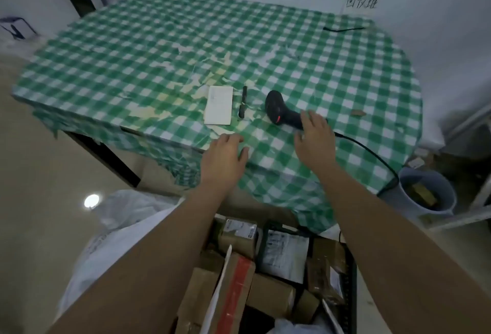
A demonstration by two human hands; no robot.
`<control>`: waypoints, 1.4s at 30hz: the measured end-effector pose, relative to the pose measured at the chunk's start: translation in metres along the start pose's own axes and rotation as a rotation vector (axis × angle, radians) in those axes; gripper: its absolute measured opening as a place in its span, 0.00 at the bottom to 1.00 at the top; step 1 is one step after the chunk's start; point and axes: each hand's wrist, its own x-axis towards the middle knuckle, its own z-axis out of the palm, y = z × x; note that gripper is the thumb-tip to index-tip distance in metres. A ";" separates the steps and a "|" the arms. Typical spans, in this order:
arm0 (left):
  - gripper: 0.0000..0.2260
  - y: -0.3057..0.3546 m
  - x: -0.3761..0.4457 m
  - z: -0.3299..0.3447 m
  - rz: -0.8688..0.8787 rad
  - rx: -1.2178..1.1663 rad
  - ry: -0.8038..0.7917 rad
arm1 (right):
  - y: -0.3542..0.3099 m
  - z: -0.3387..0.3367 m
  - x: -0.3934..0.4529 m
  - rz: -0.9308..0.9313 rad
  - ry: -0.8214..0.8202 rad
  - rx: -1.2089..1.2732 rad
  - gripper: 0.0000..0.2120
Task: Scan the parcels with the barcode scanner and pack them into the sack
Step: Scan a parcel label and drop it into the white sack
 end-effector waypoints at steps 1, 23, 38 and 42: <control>0.15 0.002 0.003 0.008 0.009 0.009 0.004 | 0.003 0.005 0.009 0.005 -0.041 -0.051 0.27; 0.11 -0.012 -0.058 -0.040 0.019 -0.139 0.087 | -0.031 -0.072 -0.078 0.012 -0.289 0.103 0.16; 0.12 -0.143 -0.271 -0.098 -0.199 -0.130 -0.166 | -0.166 -0.021 -0.319 0.119 -0.687 0.337 0.16; 0.12 -0.175 -0.312 -0.082 -0.240 -0.104 -0.253 | -0.181 0.011 -0.359 0.176 -0.723 0.294 0.21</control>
